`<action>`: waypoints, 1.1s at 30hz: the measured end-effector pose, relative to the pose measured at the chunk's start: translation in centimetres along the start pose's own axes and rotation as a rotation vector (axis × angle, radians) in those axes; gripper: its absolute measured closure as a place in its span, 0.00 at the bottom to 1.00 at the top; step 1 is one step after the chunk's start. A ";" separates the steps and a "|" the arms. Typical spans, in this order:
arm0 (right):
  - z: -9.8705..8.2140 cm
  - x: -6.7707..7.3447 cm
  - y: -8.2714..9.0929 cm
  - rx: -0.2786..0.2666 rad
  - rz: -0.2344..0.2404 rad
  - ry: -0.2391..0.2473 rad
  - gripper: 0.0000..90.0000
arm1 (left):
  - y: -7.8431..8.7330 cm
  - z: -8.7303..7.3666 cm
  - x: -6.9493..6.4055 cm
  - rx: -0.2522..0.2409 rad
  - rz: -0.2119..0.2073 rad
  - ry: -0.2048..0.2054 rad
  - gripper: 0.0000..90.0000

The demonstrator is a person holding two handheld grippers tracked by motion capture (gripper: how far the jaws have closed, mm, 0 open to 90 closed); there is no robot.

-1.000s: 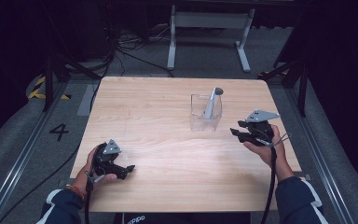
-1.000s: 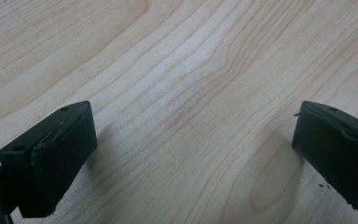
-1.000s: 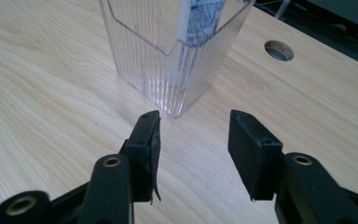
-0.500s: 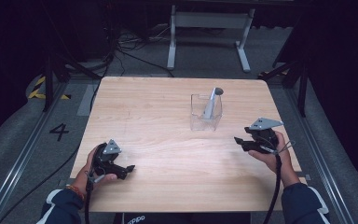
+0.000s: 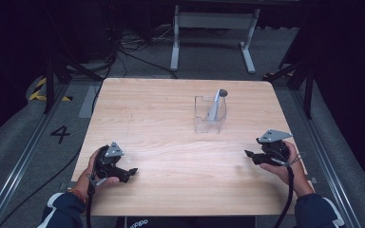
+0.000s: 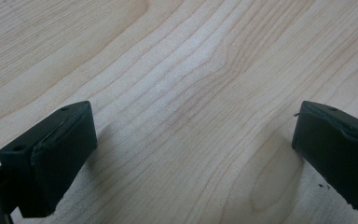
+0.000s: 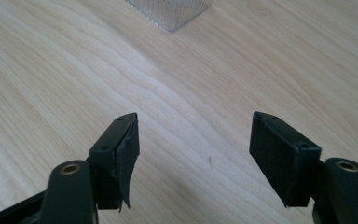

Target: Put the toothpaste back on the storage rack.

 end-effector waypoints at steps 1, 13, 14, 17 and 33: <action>-0.1 0.0 0.0 -0.001 0.002 -0.004 0.37 | 0.0 0.0 -0.1 -0.001 0.001 0.008 0.00; -3.1 0.2 1.2 0.013 0.006 -0.032 0.35 | 0.0 0.0 -0.1 -0.002 0.002 0.009 0.00; -3.5 0.1 1.3 0.018 0.004 -0.032 0.35 | 0.0 0.0 -0.1 -0.003 0.002 0.010 0.00; -4.2 0.1 1.7 0.015 0.007 -0.056 0.34 | 0.0 0.0 -0.1 -0.002 0.002 0.010 0.00; -8.5 0.1 3.4 0.001 0.009 -0.164 0.30 | 0.0 0.0 -0.1 -0.002 0.002 0.010 0.00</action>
Point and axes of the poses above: each handheld gripper's, and its own axes: y roughly backward along the jaws, z roughly out of its top, x roughly to its left, the point moved 8 cm from there along -y, roughly forward along the jaws, and after that the axes turned 11 degrees about -x, right-handed, at the moved point
